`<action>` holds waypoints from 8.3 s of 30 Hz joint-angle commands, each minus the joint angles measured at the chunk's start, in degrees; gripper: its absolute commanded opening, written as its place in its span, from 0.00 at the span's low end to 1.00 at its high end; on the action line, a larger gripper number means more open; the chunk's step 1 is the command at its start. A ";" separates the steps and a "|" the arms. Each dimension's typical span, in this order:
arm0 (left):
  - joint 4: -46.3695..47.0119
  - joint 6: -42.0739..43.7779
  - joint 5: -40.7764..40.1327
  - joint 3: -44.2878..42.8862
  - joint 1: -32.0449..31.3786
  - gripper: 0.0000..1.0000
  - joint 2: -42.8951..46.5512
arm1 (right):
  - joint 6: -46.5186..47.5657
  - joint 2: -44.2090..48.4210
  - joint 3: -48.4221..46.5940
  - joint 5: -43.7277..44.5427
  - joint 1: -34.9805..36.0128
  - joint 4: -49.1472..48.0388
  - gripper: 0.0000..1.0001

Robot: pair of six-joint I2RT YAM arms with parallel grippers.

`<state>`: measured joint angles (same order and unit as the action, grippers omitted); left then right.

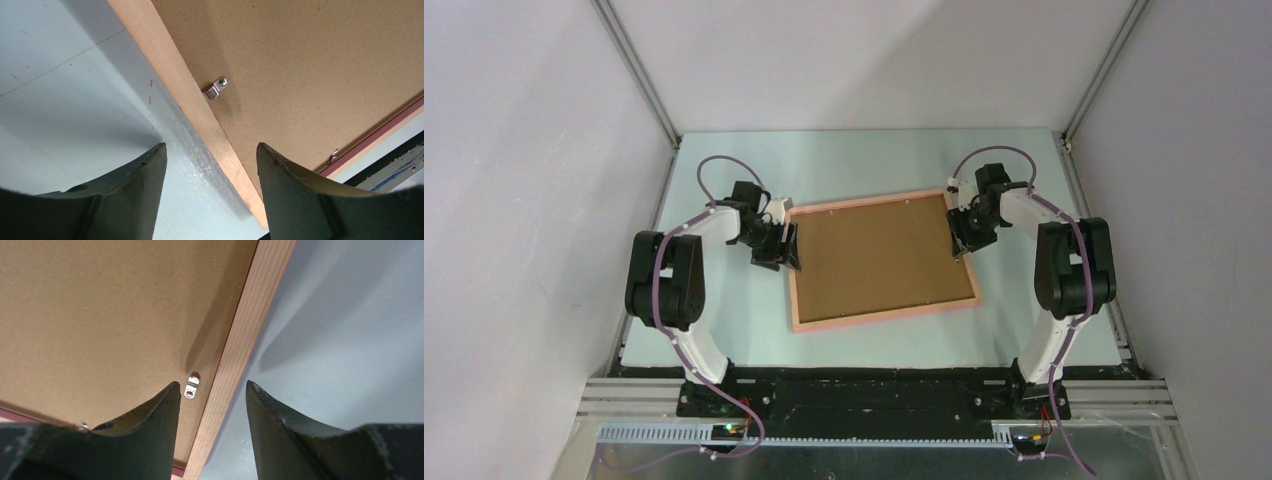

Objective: Put the photo into the frame
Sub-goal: Install the photo frame at the center of the board, then turn over the photo frame at the center of the board.

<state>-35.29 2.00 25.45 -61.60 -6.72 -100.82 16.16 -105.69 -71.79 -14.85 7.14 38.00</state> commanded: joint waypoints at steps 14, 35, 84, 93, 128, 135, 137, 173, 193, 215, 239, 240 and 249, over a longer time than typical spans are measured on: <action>-0.12 0.75 0.01 -1.85 0.47 0.71 1.83 | -1.09 -2.99 0.07 2.90 1.77 -1.95 0.49; -0.19 0.87 -0.14 -1.77 0.48 0.71 1.37 | 1.97 -2.69 0.07 0.29 0.33 0.71 0.27; -0.21 0.82 -1.28 -2.07 0.41 0.72 0.52 | 14.29 -0.68 1.12 -1.47 -0.97 5.02 0.42; -0.19 0.76 -1.37 -2.03 0.44 0.72 0.50 | 9.64 1.32 -2.26 -8.12 -4.40 6.04 0.50; -0.21 0.98 -1.56 -2.03 0.46 0.72 0.23 | 10.79 0.31 2.18 -1.83 -0.70 2.13 0.48; -0.15 1.06 -1.61 -2.03 0.46 0.72 0.27 | 9.86 -0.69 2.18 -1.96 -0.66 0.99 0.42; -0.14 1.07 -1.55 -2.03 0.42 0.72 0.16 | 9.70 -0.80 2.18 -2.08 -0.76 0.68 0.40; -0.48 1.30 -1.62 -2.12 0.41 0.72 -0.26 | 11.12 1.35 1.74 -6.95 -3.18 -1.15 0.47; -0.50 1.39 -1.81 -2.16 0.40 0.72 -0.17 | 9.77 5.31 1.76 -8.28 -3.98 -0.50 0.51; -0.42 4.12 -6.26 -2.73 0.51 0.93 6.40 | 15.33 23.40 13.55 -2.71 6.90 1.65 0.54; -0.13 8.82 -19.10 1.53 1.03 0.98 22.95 | 16.42 27.43 22.04 11.05 35.47 -4.52 0.73; -0.13 8.97 -18.71 1.60 1.08 0.98 23.34 | 16.61 27.14 22.04 11.10 36.19 -4.47 0.72; -0.08 9.25 -16.32 1.99 1.09 0.98 23.00 | 18.34 22.41 21.83 10.68 39.72 -3.52 0.70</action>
<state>-36.18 9.61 7.88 -59.88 -5.96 -78.85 33.21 -81.87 -49.54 -4.73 45.78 34.89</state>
